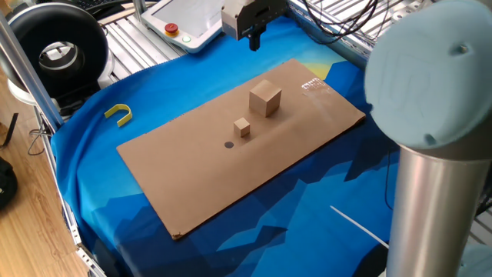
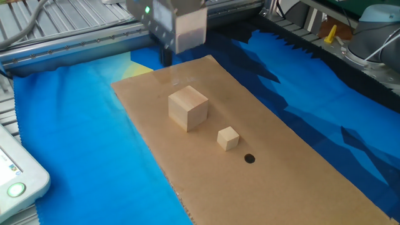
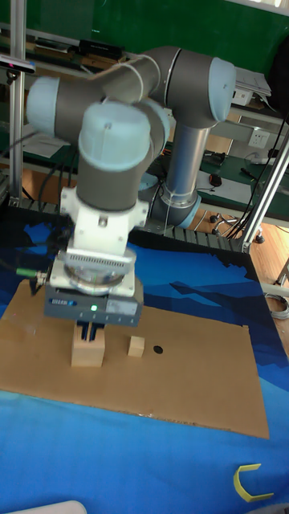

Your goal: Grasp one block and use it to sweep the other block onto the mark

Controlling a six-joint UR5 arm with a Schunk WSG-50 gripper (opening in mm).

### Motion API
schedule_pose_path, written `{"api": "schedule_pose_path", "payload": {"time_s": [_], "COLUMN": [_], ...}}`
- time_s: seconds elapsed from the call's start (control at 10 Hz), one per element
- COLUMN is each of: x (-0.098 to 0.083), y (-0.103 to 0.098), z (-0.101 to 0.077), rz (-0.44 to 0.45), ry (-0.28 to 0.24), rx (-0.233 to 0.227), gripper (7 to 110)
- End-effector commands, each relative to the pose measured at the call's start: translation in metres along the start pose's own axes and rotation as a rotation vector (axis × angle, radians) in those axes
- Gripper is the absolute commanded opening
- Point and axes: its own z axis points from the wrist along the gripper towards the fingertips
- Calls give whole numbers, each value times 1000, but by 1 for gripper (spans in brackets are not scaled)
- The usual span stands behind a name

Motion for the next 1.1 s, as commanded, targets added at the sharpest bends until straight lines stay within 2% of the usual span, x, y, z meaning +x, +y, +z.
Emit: {"api": "schedule_pose_path", "payload": {"time_s": [0.0, 0.1, 0.4, 0.7, 0.9, 1.0], "x": [-35, -32, -23, -27, -16, -14], "y": [-2, -5, -5, 4, 6, 7], "z": [61, 63, 55, 68, 59, 48], "rz": [-9, -15, -27, -29, -17, -33], "ry": [-49, -35, 1, -5, 24, 10], "rx": [-27, -18, -18, -29, -38, -43], "gripper": [7, 7, 7, 7, 7, 7]}}
